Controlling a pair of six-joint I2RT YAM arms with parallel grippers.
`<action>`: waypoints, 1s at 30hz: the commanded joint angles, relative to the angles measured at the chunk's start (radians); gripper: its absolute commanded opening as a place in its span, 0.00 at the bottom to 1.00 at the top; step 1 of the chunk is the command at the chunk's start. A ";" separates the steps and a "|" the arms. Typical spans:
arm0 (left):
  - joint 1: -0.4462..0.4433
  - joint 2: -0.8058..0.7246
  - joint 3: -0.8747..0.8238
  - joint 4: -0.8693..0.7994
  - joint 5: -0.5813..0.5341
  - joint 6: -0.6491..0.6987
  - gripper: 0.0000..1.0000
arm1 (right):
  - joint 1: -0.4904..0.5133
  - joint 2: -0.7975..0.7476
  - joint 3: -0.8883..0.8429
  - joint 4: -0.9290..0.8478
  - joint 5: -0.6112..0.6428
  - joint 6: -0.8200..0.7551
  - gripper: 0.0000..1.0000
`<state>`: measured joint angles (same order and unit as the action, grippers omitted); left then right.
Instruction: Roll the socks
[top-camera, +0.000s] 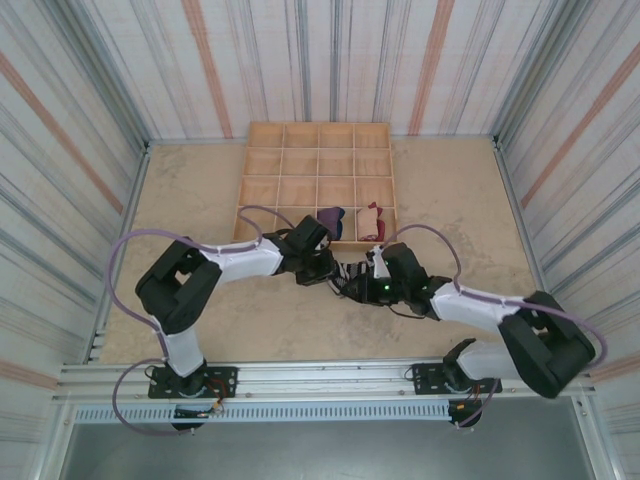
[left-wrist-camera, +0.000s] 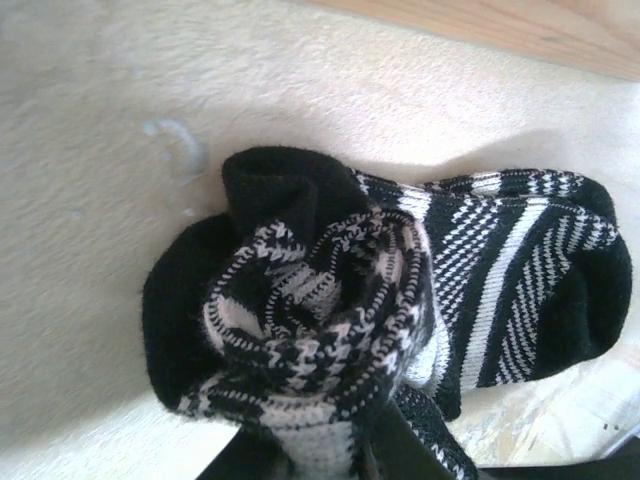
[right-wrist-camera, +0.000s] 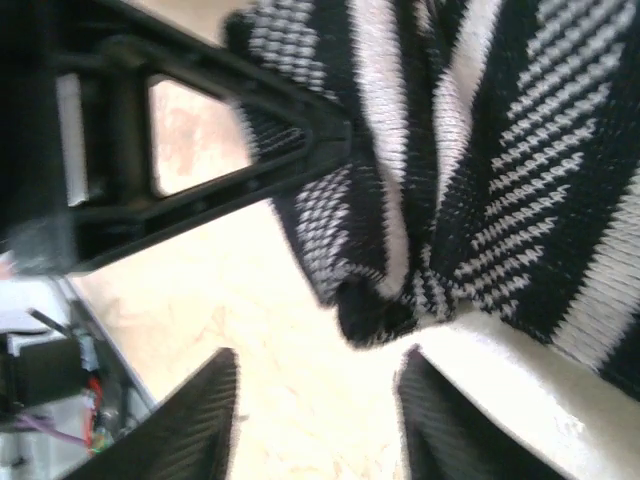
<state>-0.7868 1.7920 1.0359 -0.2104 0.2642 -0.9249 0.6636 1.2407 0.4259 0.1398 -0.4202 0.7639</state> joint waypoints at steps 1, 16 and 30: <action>-0.002 -0.057 -0.047 -0.112 -0.051 -0.028 0.00 | 0.064 -0.093 0.068 -0.212 0.179 -0.141 0.59; -0.071 -0.189 -0.286 0.049 -0.039 -0.232 0.00 | 0.516 0.124 0.220 -0.208 0.761 -0.402 0.69; -0.071 -0.228 -0.312 0.057 -0.034 -0.234 0.01 | 0.593 0.332 0.286 -0.226 0.911 -0.408 0.36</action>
<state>-0.8528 1.5852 0.7528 -0.0910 0.2409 -1.1500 1.2507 1.5410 0.7162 -0.0498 0.4606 0.3538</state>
